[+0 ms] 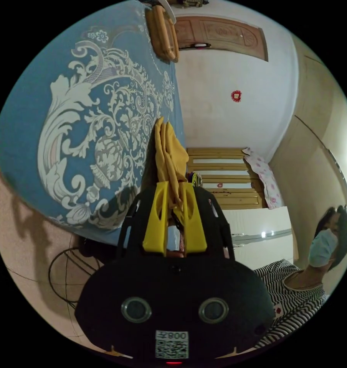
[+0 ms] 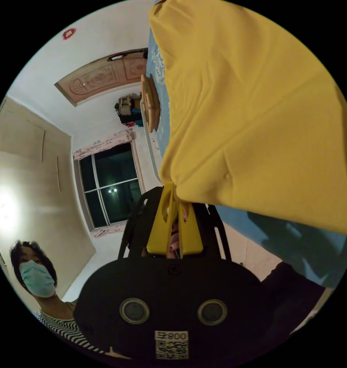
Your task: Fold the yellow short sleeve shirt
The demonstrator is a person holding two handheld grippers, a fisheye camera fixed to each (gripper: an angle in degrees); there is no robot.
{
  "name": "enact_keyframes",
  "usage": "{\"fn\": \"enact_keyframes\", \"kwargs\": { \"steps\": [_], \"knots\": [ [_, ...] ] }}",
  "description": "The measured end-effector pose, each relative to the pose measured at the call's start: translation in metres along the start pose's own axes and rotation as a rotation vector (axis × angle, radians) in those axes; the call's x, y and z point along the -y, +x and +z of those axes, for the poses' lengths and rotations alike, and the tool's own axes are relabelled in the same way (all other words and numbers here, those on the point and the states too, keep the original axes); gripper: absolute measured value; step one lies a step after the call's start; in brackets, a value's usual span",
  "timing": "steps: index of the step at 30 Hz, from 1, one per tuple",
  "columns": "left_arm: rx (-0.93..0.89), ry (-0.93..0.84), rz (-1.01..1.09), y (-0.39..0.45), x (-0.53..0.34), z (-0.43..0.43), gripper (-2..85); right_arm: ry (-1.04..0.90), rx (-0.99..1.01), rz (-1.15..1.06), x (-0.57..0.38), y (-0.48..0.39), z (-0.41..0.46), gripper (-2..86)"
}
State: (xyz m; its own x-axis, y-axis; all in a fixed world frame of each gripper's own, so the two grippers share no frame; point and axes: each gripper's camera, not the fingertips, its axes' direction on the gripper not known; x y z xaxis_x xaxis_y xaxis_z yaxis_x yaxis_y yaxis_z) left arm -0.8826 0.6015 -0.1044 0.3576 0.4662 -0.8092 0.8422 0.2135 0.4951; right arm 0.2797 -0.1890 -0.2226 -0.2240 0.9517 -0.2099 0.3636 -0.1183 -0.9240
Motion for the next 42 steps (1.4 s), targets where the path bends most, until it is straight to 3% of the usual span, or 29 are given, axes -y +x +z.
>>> {"fn": "enact_keyframes", "kwargs": {
  "steps": [8,27,42],
  "knots": [
    [0.023,-0.185,0.013,-0.008,0.038,0.072,12.2,-0.038,-0.040,-0.027,-0.022,0.013,-0.020,-0.3],
    [0.185,-0.308,0.060,-0.021,0.107,0.231,12.8,-0.169,-0.102,-0.065,-0.100,0.063,-0.109,-0.3],
    [0.277,-0.330,0.072,-0.052,0.089,0.368,4.2,-0.259,-0.188,-0.108,-0.173,0.109,-0.233,-0.3]
  ]
}}
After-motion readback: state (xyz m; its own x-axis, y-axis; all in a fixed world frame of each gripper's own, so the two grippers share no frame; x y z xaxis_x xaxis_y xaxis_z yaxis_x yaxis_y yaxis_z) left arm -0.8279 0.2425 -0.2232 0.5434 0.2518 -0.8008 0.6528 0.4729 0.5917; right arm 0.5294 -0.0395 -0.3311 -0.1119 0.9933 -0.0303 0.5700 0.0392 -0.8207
